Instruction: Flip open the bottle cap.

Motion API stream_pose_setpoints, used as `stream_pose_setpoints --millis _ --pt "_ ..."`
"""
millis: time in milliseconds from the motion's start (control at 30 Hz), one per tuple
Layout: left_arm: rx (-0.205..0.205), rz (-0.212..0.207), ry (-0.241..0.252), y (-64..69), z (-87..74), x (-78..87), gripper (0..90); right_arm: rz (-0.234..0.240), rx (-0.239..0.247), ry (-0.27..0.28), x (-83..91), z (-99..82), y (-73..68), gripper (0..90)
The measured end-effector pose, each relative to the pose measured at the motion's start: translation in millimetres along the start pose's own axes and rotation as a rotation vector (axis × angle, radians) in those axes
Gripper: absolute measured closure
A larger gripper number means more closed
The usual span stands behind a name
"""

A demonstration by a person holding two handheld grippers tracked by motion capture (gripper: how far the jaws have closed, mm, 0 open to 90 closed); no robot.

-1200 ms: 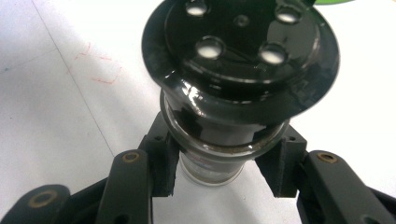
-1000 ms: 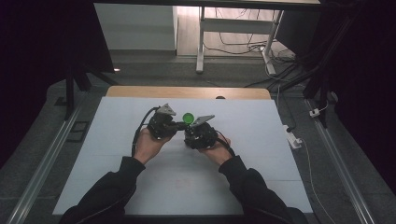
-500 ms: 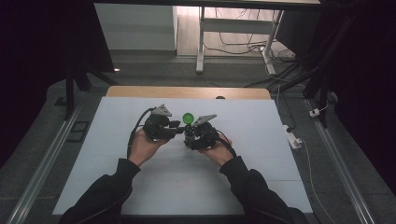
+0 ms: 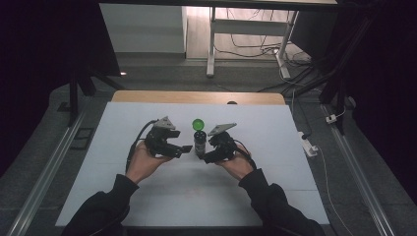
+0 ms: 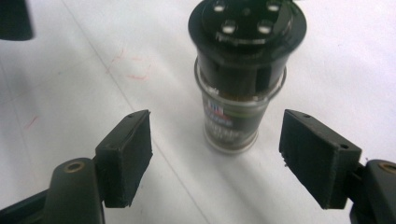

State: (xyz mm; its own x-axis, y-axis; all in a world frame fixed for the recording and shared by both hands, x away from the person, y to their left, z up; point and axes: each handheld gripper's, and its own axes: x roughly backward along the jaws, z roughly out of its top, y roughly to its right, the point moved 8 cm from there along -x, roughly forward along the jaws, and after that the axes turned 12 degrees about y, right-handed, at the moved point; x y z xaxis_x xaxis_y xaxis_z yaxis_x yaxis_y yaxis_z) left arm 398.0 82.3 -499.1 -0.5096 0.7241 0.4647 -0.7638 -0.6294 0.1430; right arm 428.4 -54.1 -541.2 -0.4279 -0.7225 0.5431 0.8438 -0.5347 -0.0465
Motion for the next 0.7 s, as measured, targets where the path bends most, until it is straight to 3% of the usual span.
stream_pose_setpoints --millis 233,500,700 --pt "0.018 -0.013 -0.042 7.0 -14.8 10.6 12.6 0.027 -0.021 -0.004 12.0 -1.7 -5.3 17.3" --pt "0.06 -0.037 -0.026 12.7 -23.0 27.1 3.7 0.039 -0.027 -0.013 29.2 -4.6 -13.4 7.5" --pt "0.073 -0.031 -0.012 16.3 -31.8 39.3 0.3 0.057 -0.044 -0.001 42.4 -7.9 -20.5 5.1"
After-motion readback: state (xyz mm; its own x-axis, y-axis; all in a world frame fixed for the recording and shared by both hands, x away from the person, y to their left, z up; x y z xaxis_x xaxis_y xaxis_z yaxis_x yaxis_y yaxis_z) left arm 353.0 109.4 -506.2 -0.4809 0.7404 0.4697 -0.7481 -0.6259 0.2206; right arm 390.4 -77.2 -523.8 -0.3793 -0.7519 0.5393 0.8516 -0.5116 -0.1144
